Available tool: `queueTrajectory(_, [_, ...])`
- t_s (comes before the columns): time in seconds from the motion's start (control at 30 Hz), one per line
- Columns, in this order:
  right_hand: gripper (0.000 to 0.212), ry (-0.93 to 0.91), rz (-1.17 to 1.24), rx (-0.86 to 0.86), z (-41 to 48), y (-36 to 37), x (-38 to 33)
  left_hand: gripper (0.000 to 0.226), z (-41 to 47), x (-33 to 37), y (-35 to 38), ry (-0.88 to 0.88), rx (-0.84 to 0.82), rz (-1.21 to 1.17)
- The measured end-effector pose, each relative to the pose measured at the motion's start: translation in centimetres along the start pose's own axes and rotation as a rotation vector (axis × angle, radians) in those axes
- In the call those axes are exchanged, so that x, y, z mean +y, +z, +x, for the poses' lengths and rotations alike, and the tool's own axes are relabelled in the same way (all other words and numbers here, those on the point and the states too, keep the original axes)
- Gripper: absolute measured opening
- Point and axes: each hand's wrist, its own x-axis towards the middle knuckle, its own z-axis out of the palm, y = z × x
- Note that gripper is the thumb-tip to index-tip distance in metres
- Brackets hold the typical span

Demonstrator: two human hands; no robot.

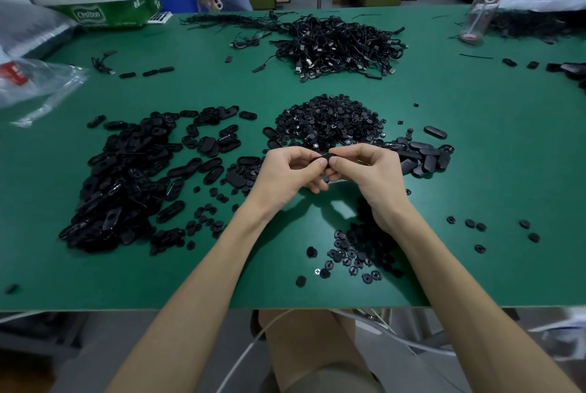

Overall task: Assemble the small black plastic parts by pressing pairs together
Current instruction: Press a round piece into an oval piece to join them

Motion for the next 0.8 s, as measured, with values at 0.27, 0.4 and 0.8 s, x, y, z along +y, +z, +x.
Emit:
queueTrajectory(0.27, [0.008,-0.021,-0.04,-0.032,-0.19,0.45,-0.1,0.009,-0.21,0.36,0.46,0.035,0.025,0.082])
queueTrajectory(0.4, [0.007,-0.025,-0.06,-0.048,-0.24,0.46,-0.13,0.008,-0.1,0.24,0.57,0.037,0.035,0.126])
queueTrajectory(0.8, [0.011,-0.057,-0.06,-0.042,-0.46,0.42,-0.54,0.008,-0.09,0.48,0.07,0.077,0.028,0.138])
